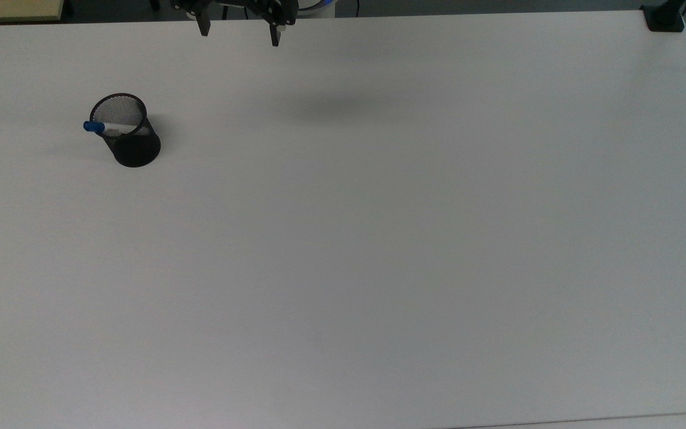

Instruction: Remove the marker

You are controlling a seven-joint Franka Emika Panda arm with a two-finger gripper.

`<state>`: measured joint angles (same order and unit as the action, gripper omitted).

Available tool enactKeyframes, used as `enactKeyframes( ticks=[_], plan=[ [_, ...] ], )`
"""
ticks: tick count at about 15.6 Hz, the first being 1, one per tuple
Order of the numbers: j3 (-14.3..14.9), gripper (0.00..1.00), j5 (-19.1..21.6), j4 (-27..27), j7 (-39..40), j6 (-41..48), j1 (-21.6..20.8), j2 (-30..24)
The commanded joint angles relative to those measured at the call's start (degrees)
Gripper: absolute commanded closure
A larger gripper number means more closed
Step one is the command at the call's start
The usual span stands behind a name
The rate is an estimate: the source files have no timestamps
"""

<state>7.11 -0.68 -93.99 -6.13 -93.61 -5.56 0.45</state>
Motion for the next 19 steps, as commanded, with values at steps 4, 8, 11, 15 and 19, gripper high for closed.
enactKeyframes(
  ticks=[4, 8, 11, 15, 19],
  plan=[
    [0.19, 0.00, 0.77, -0.67, -0.28, 1.85, -0.59, -1.25],
    [0.19, 0.00, 0.77, -0.67, -0.28, 1.85, -0.59, -1.16],
    [0.19, 0.00, 0.77, -0.59, -0.37, 1.85, -0.59, -1.16],
    [0.19, 0.00, 0.68, -0.67, -0.28, 1.77, -0.77, -0.90],
    [0.01, 0.00, 0.42, -0.59, -0.46, 1.33, -1.03, -0.54]
  ],
)
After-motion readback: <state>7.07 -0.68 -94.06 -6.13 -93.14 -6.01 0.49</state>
